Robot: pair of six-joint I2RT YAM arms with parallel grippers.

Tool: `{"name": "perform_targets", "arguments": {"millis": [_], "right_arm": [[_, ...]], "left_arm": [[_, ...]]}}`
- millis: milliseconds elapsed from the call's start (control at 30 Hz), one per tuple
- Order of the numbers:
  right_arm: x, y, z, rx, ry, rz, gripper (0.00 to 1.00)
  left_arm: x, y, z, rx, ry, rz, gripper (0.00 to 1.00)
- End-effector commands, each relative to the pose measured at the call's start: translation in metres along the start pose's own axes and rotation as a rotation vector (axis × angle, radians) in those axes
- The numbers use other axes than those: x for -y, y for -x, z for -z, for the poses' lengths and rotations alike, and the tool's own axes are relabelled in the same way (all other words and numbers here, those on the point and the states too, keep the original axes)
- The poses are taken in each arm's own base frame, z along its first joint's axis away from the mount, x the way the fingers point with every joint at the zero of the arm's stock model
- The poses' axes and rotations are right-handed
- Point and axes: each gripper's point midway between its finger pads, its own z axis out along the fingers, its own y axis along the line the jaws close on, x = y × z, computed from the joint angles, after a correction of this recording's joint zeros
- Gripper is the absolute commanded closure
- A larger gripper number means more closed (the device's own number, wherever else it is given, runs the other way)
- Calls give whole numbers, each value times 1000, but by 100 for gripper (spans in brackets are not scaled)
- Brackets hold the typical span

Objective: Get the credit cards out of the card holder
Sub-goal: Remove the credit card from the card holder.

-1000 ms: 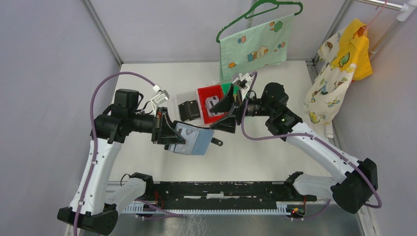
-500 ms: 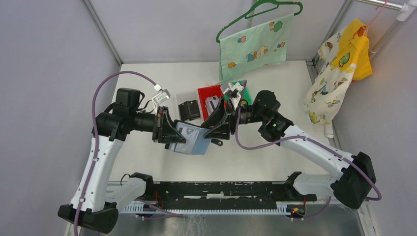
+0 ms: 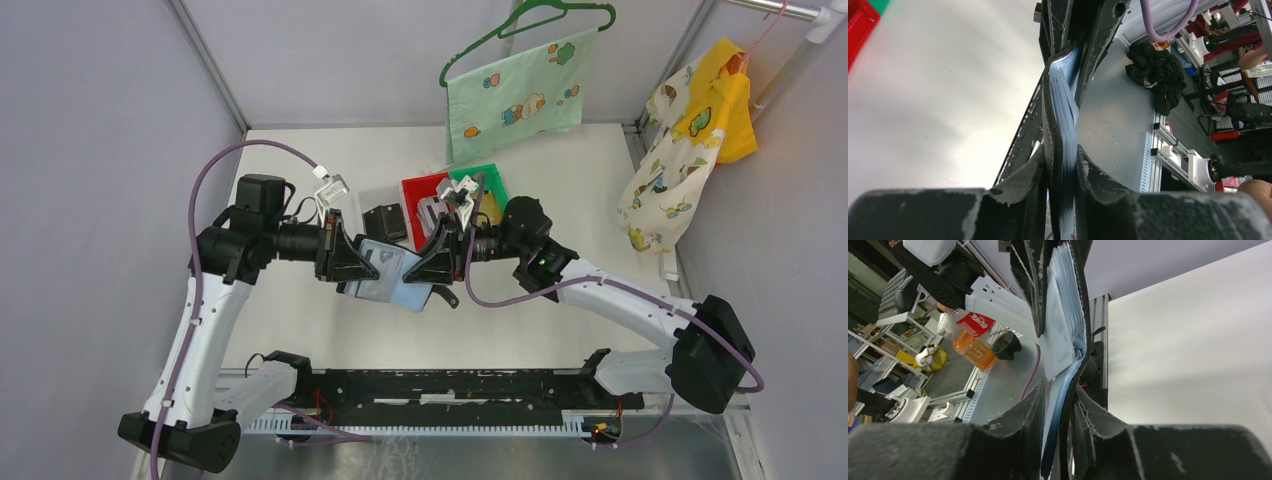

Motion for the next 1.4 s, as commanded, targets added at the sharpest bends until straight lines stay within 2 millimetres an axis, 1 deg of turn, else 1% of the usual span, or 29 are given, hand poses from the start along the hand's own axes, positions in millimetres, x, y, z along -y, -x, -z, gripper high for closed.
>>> {"name": "perform_targets", "arguments": {"millis": [0, 33, 67, 100, 167, 233, 333, 433, 500, 533, 567, 633, 733, 967, 1133, 1233, 1367], "right_arm": [[-8, 7, -6, 29, 38, -7, 71], [-6, 6, -7, 28, 30, -15, 68], [-4, 7, -8, 26, 28, -20, 62], [-3, 7, -9, 28, 24, -26, 58], [-2, 10, -11, 33, 23, -29, 58], [-3, 13, -11, 40, 20, -28, 64], [-1, 14, -10, 47, 1, -35, 77], [6, 14, -9, 63, -42, -51, 90], [8, 14, -9, 73, -51, -66, 96], [8, 14, -9, 78, -52, -78, 98], [7, 14, -9, 84, -48, -83, 100], [7, 14, -8, 92, -52, -90, 100], [11, 13, -5, 96, -75, -104, 100], [18, 17, 1, 108, -117, -122, 100], [21, 18, 7, 115, -135, -120, 100], [19, 21, 8, 122, -130, -113, 100], [16, 24, 7, 129, -120, -117, 100]], "left_arm": [[4, 16, 1, 43, -15, -49, 98], [5, 16, 0, 43, -22, -46, 98], [6, 16, 1, 42, -24, -45, 98], [6, 15, 1, 40, -27, -48, 98], [9, 14, 2, 37, -35, -55, 98], [8, 15, 2, 36, -27, -57, 98], [3, 16, 3, 38, 10, -66, 98], [-3, 18, 2, 45, 39, -64, 87], [-4, 18, 2, 45, 38, -62, 73], [-4, 19, 2, 46, 38, -63, 68], [-3, 19, 2, 47, 33, -63, 64], [1, 20, 2, 52, 21, -79, 60], [5, 18, 4, 57, 10, -96, 59], [11, 13, 5, 53, -13, -119, 58], [15, 6, 6, 34, -37, -136, 59], [10, 5, 5, 32, -15, -135, 62], [-6, 12, 4, 60, 73, -114, 65]]}}
